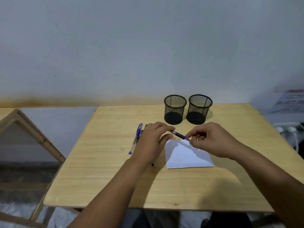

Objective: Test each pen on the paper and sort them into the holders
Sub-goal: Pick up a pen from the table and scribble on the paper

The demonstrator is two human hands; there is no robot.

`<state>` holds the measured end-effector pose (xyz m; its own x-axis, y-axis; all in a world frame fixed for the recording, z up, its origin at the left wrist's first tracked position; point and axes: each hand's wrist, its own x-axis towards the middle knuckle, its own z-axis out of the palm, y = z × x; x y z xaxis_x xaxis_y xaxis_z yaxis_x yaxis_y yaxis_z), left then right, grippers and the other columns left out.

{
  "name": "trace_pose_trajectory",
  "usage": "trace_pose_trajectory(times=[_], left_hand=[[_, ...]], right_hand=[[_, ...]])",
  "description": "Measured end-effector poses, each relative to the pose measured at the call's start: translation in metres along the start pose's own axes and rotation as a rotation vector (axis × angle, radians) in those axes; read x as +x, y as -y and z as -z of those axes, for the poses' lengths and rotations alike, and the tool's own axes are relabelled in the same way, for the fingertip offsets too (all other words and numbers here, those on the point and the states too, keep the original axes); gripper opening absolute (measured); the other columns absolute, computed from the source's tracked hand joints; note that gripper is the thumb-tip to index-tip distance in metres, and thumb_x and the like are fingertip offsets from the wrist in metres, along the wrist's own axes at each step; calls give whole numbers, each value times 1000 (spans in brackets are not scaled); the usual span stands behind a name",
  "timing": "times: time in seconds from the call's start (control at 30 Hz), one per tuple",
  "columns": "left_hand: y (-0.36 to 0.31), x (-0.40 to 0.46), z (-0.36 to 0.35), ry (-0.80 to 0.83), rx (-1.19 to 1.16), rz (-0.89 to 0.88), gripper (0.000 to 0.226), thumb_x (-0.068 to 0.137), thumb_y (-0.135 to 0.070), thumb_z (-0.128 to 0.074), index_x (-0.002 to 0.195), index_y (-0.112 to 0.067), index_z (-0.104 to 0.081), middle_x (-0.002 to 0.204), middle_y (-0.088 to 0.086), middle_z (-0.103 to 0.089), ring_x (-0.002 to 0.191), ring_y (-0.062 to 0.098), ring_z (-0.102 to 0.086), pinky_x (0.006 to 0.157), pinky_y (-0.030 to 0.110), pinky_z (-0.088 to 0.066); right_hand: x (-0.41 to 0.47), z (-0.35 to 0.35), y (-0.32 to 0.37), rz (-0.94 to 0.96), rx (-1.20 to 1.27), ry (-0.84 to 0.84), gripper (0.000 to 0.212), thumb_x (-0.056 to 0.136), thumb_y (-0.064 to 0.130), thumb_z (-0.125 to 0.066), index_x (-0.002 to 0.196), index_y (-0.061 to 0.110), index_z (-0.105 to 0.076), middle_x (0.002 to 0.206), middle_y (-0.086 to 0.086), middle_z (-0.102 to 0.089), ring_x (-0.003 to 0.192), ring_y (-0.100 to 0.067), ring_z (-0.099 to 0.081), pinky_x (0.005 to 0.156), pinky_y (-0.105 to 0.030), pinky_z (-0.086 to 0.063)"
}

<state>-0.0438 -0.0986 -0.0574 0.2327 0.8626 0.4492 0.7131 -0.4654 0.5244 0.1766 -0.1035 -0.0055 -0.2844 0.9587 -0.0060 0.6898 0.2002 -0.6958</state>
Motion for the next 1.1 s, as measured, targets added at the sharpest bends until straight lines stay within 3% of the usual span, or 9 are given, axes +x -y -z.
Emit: trace_pose_trajectory(times=[0.17,0.3,0.47,0.57,0.7,0.8,0.87,0.97,1.1], left_hand=[[-7,3,-9,-16,-26,5,15,94,-26,-63,105,-24,-73,99,-8,-69,94,12,-58,81,29,-46],[-11,-1,-19,20,-136,58,15,93,-25,-62,102,-22,-74,95,-8,-70,89,8,-61,78,27,-49],[-15,-6,-21,22,-238,183,14,93,-18,-64,99,-23,-75,91,-14,-69,90,-5,-59,74,8,-41],[-17,-5,-22,12,-299,235,14,93,-17,-64,99,-23,-76,91,-14,-70,85,-1,-62,75,14,-48],[-14,-5,-21,1,-343,286,13,93,-19,-65,98,-23,-76,86,-13,-69,72,6,-65,71,25,-53],[-10,-6,-20,-34,-332,333,13,91,-21,-67,100,-23,-77,86,-14,-70,82,1,-65,76,22,-51],[-5,-9,-22,-66,-325,395,17,92,-21,-66,106,-24,-75,95,-12,-73,87,0,-65,80,22,-52],[0,-16,-23,-52,-220,423,26,95,-19,-60,117,-25,-71,110,-9,-72,93,0,-64,82,16,-50],[5,-21,-22,38,115,286,30,95,-21,-54,117,-33,-70,104,-10,-71,93,9,-62,77,24,-49]], right_hand=[[0,0,-8,78,-56,-40,17,82,18,-67,95,28,-72,83,12,-67,75,-9,-61,65,-25,-49],[7,-11,-7,173,-93,-41,6,87,21,-66,87,25,-70,77,9,-66,69,-2,-58,56,-13,-43],[10,-22,-13,204,-88,-40,10,90,30,-64,93,26,-73,80,12,-68,67,3,-57,57,-11,-42],[10,-30,-18,170,-169,-96,21,88,50,-55,99,39,-69,83,17,-70,75,-4,-63,60,-32,-55],[11,-31,-22,124,-220,-125,22,89,53,-52,103,46,-68,88,19,-73,77,-6,-65,62,-35,-56],[13,-30,-26,99,-68,-115,20,93,33,-59,105,33,-75,93,18,-73,83,-5,-64,70,-25,-54],[14,-30,-30,-27,129,-166,24,95,20,-58,111,27,-74,93,12,-72,80,-8,-63,69,-17,-48],[12,-30,-30,-208,544,-176,36,96,4,-50,119,22,-70,96,-5,-72,69,-16,-57,66,-27,-52],[7,-28,-25,-248,877,-158,33,96,-3,-50,119,13,-67,103,-15,-73,75,-23,-63,73,-33,-58]])
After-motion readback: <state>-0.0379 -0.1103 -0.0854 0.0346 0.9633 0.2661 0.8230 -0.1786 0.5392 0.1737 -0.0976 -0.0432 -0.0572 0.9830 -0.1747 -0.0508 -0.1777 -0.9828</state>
